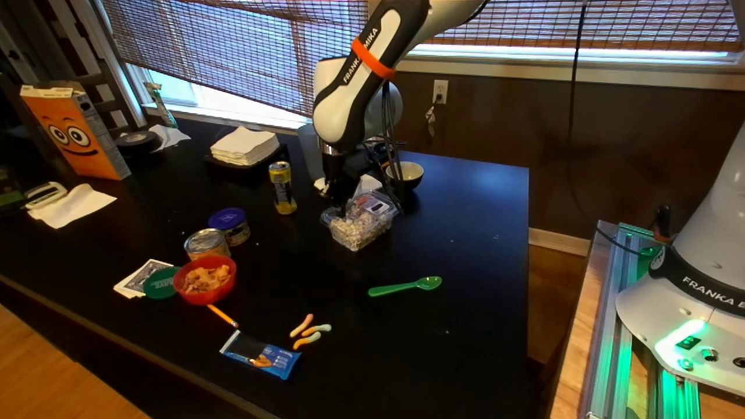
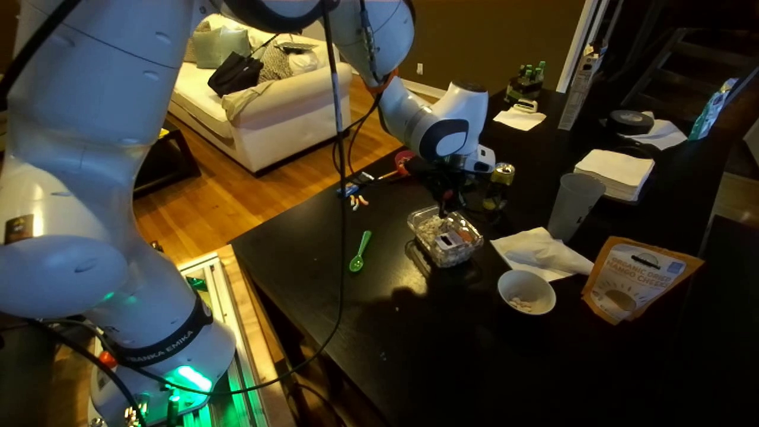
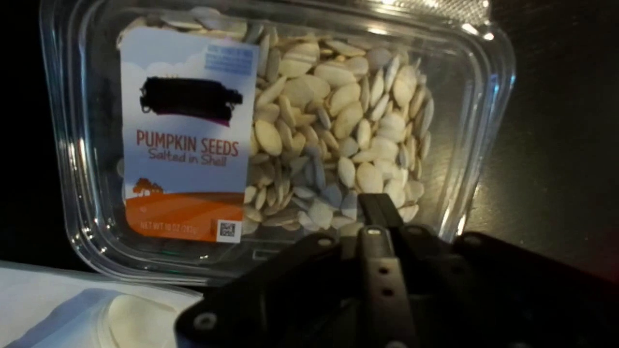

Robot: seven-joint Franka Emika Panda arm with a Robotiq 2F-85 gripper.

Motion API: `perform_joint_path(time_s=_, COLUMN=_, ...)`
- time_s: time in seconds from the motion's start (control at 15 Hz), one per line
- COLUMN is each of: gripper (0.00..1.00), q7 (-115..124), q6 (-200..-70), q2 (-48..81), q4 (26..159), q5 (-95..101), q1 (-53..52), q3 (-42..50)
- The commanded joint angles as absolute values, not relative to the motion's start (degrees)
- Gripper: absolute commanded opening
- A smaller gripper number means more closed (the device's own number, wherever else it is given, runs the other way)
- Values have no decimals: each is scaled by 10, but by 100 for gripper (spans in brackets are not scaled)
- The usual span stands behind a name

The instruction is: Move the lunchbox to the right

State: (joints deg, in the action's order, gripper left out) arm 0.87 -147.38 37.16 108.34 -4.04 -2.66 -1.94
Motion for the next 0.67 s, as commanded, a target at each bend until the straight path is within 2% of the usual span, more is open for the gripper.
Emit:
perform_joint_path(time_s=0.0, gripper=0, q7=26, q6=-1452, q2=404, q4=1075, q5=-24, q1=-37, q3=-8)
perform_joint_path(time_s=0.6, gripper=0, q7=24, q6=-1440, q2=421, q4=1066, q5=-23, q1=-35, q3=-5)
